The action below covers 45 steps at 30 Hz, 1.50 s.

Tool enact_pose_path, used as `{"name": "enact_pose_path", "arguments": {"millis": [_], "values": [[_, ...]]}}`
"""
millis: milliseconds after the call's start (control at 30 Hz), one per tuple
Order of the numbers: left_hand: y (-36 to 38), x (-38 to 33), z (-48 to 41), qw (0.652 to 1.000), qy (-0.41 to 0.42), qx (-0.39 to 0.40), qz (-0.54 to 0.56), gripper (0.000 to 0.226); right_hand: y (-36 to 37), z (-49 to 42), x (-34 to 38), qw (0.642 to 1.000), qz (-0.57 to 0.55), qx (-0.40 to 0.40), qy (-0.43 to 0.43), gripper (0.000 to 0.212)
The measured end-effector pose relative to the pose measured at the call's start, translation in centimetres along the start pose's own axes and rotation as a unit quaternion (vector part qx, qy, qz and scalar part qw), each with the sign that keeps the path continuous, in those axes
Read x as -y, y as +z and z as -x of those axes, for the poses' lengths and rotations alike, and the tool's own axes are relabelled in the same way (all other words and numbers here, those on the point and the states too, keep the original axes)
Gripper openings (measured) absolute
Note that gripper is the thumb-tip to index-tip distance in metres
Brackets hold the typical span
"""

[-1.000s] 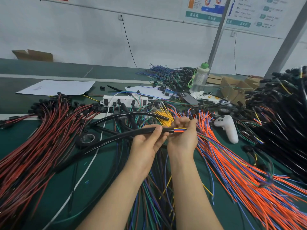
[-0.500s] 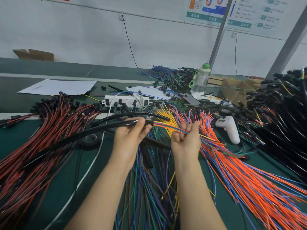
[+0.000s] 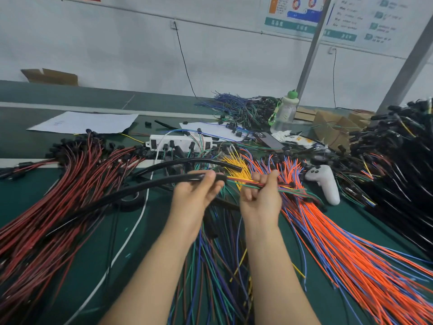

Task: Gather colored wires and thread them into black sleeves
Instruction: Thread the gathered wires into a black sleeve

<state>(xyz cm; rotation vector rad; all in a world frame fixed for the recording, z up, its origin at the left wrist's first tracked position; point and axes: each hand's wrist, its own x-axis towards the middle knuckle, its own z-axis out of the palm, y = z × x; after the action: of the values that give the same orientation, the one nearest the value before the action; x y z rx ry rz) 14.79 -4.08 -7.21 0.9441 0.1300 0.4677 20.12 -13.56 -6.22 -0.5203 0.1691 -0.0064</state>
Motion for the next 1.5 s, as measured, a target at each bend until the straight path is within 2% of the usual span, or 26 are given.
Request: {"name": "enact_pose_path", "arguments": {"millis": [100, 167, 267, 367, 467, 767, 1000, 1167, 1367, 1500], "values": [[0.7, 1.2, 0.4, 0.999, -0.002, 0.047, -0.023, 0.014, 0.7, 0.6, -1.8, 0.996, 0.090, 0.007, -0.001, 0.048], [0.5, 1.2, 0.1, 0.998, 0.004, 0.059, -0.025, 0.016, 0.8, 0.7, -2.3, 0.994, 0.110, 0.021, 0.015, 0.049], [0.3, 0.9, 0.0, 0.999, 0.003, 0.049, 0.001, 0.015, 0.8, 0.8, -2.1, 0.994, 0.073, 0.063, 0.058, 0.042], [0.3, 0.6, -0.1, 0.999, -0.021, -0.001, 0.050, 0.012, 0.4, 0.6, -1.2, 0.993, -0.010, 0.087, 0.076, 0.031], [0.0, 0.4, -0.3, 0.996, -0.036, -0.022, 0.077, 0.011, 0.0, 0.2, -0.4, 0.995, -0.048, 0.062, 0.058, 0.035], [0.4, 0.8, 0.2, 0.996, -0.054, 0.011, 0.063, 0.011, 0.4, 0.5, -0.9, 0.998, 0.039, 0.001, -0.049, 0.043], [0.7, 1.1, 0.4, 0.998, -0.038, 0.021, 0.051, 0.012, 0.6, 0.6, -1.5, 0.998, 0.042, -0.011, -0.054, 0.044], [0.6, 0.7, 0.6, 0.994, -0.070, 0.030, 0.080, 0.010, 0.5, 0.6, -1.2, 0.997, 0.050, -0.017, -0.057, 0.047], [0.4, -0.1, 0.6, 0.979, -0.157, 0.053, 0.122, 0.023, 0.6, 0.5, -0.9, 0.991, 0.089, -0.025, -0.099, 0.049], [0.6, 0.4, 0.9, 0.980, -0.145, 0.082, 0.112, 0.026, 0.5, 0.3, -0.5, 0.981, 0.125, -0.057, -0.137, 0.050]]}}
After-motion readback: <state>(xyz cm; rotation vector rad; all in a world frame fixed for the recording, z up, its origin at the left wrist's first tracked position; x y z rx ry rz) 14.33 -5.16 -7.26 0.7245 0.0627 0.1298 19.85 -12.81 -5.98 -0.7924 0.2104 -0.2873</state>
